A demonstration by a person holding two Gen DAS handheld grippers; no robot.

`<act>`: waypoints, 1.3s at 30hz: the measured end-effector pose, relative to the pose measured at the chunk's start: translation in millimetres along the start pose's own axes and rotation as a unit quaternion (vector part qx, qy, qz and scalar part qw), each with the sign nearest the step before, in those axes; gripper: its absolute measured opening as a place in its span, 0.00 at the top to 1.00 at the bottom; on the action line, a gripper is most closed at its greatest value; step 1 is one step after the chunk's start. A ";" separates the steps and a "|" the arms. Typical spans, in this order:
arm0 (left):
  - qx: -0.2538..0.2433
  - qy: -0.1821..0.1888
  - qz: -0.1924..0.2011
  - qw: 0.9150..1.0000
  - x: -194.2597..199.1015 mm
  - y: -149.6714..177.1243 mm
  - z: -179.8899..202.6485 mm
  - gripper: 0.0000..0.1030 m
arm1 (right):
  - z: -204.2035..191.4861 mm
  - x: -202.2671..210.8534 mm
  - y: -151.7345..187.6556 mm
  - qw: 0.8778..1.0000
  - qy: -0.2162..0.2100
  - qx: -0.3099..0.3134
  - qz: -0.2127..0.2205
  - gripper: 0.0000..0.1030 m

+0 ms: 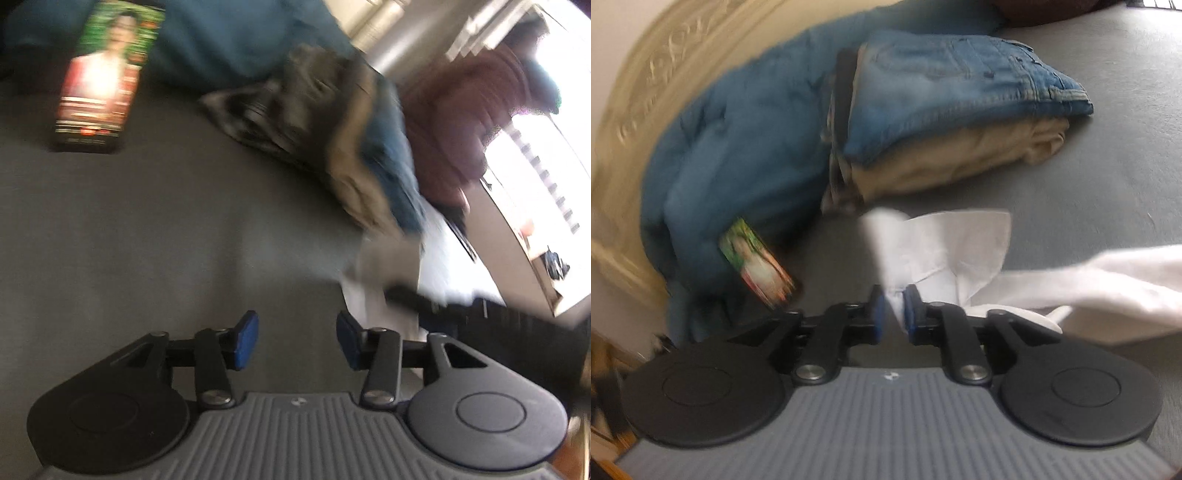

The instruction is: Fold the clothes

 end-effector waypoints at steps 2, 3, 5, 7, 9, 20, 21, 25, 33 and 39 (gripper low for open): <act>0.017 0.002 0.001 1.000 -3.5 -6.2 -2.6 0.52 | 0.3 3.0 11.1 1.000 0.002 0.000 -0.001 0.72; 0.022 0.005 0.000 1.000 -5.6 -7.9 -1.9 0.51 | 0.9 5.9 15.2 1.000 0.000 -0.006 0.004 0.69; 0.024 0.013 -0.005 1.000 -11.3 -10.1 2.0 0.50 | 4.3 14.0 22.5 0.999 -0.009 -0.030 0.019 0.65; 0.018 0.023 -0.007 1.000 -15.9 -13.3 6.1 0.47 | 12.6 25.2 28.6 0.996 -0.031 -0.068 0.043 0.60; 0.009 0.028 -0.010 1.000 -19.1 -14.7 11.1 0.44 | 23.0 39.7 36.9 0.989 -0.055 -0.116 0.068 0.58; -0.206 -0.090 -0.060 0.972 -75.9 -8.1 39.2 0.45 | 67.3 95.0 73.4 0.953 -0.061 -0.263 0.138 0.56; -0.223 -0.093 -0.059 0.969 -79.9 -6.3 41.7 0.48 | 67.2 97.4 74.7 0.953 -0.059 -0.263 0.138 0.56; -0.279 -0.071 -0.056 0.956 -86.3 -5.2 55.4 0.97 | 66.3 105.5 79.1 0.954 -0.048 -0.262 0.139 0.56; -0.472 -0.030 0.109 0.874 -30.4 -2.0 111.9 0.97 | 82.1 121.0 89.4 0.946 -0.029 -0.283 0.152 0.56; -0.739 -0.002 0.266 0.619 16.9 77.6 108.1 0.97 | 89.0 127.6 91.7 0.943 -0.019 -0.288 0.165 0.56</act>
Point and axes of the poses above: each gripper's, at about its wrist camera, not at the fingertips, and x roughly against the way its jaws point, z to its right, y to its underside, the point moved 4 cm from there along -x, roughly the way its jaws point, and after that the axes turned 2 degrees about -z, right-handed, at the moved point
